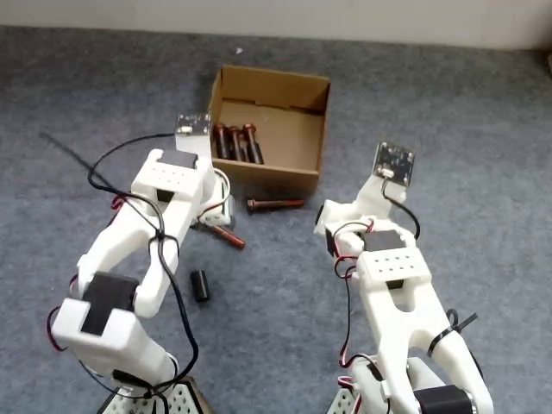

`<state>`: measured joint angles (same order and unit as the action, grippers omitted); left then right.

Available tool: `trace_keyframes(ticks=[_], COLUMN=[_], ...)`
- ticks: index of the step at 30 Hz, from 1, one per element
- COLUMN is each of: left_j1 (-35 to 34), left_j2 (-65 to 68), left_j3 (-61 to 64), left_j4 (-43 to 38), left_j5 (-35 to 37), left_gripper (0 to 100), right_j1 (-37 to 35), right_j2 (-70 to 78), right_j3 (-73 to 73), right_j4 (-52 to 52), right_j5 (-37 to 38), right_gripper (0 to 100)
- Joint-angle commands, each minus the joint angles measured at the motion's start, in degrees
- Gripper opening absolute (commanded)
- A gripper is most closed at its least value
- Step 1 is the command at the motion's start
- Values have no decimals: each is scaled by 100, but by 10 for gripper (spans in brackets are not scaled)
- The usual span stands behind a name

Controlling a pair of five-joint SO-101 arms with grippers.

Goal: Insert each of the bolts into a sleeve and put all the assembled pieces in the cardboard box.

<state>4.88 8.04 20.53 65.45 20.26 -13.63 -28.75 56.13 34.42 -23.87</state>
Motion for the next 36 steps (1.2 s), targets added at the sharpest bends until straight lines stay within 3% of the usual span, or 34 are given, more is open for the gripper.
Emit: trace_keyframes(ticks=[1, 6, 15, 30, 36], left_j1=[84, 84, 48, -233, -119], left_j2=[444, 954, 1218, 1262, 1270], left_j3=[-286, -769, -1077, -1473, -1420], left_j4=[-97, 18, 158, 167, 158], left_j5=[79, 88, -334, -369, -941], left_gripper=[242, 239, 104, 109, 104], right_j1=[66, 66, 66, 66, 66], right_j2=[-145, -145, -145, -145, -145], right_j3=[-22, -22, -22, -22, -22], right_j4=[-101, -101, -101, -101, -101], right_j5=[88, 88, 88, 88, 88], right_gripper=[5, 5, 5, 5, 5])
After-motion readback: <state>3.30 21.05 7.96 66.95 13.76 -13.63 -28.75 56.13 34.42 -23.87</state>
